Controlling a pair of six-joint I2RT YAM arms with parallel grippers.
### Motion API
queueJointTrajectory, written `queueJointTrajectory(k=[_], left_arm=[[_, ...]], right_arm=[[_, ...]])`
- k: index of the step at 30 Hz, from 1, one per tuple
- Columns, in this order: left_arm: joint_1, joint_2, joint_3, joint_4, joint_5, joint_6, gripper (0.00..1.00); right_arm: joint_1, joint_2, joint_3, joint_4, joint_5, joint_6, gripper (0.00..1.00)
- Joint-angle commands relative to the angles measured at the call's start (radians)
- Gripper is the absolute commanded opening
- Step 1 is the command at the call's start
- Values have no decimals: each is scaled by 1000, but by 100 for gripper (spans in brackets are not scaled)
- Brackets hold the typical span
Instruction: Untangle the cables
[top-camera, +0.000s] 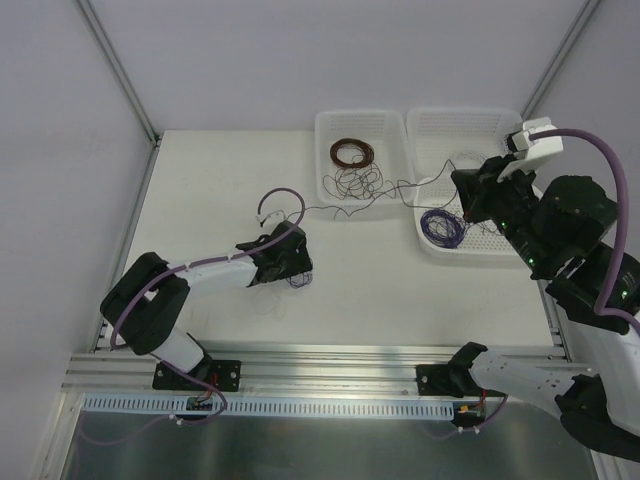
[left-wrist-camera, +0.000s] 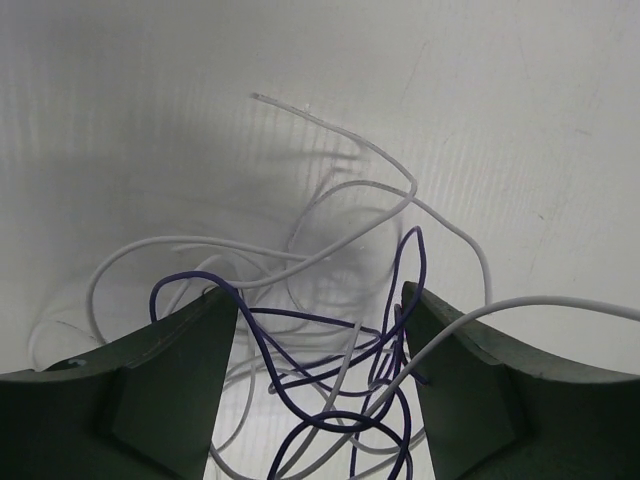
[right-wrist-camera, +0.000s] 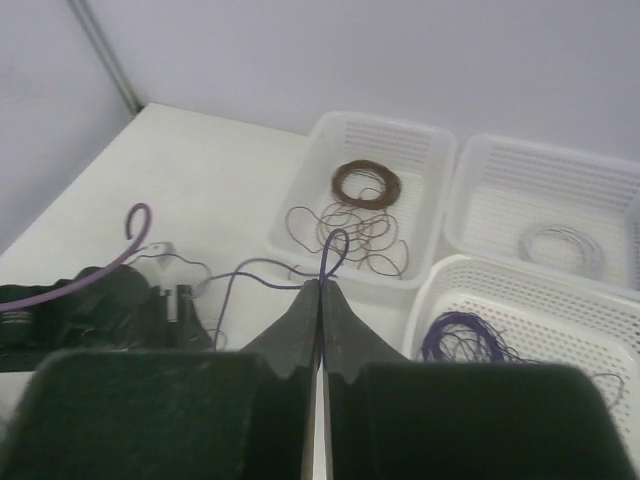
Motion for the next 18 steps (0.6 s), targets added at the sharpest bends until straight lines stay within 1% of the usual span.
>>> queueJointTrajectory(k=[1, 4, 5, 7, 8, 10, 11, 13, 14, 16, 17, 18], left_arm=[[10, -72, -19, -41, -36, -3, 67], [13, -103, -39, -50, -64, 10, 68], [19, -106, -54, -58, -64, 5, 68], [42, -123, -72, -61, -31, -7, 69], [45, -132, -86, -58, -23, -6, 70], [45, -164, -89, -47, 2, 26, 72], [45, -175, -86, -45, 23, 59, 75], [45, -220, -89, -47, 43, 109, 79], [45, -235, -94, -50, 65, 122, 82], [44, -295, -108, -48, 86, 140, 86], [45, -315, -120, -50, 97, 169, 87], [45, -354, -128, -50, 120, 183, 90]], right_arm=[[-43, 19, 20, -9, 76, -59, 1], [-89, 17, 26, 3, 73, -58, 1], [-118, 14, 26, 20, 93, -65, 1], [-150, 16, 23, 31, 115, -74, 1], [-194, 22, 26, 28, 107, -77, 1], [-238, 58, 30, 11, 64, -61, 1], [-271, 71, 23, 6, 10, -52, 1], [-305, 88, -13, 31, -51, -25, 1], [-337, 92, -23, 40, -65, -19, 1], [-379, 106, -29, 54, -89, 2, 1], [-437, 120, -21, 61, -104, 13, 1], [-469, 129, -13, 61, -123, 24, 1]])
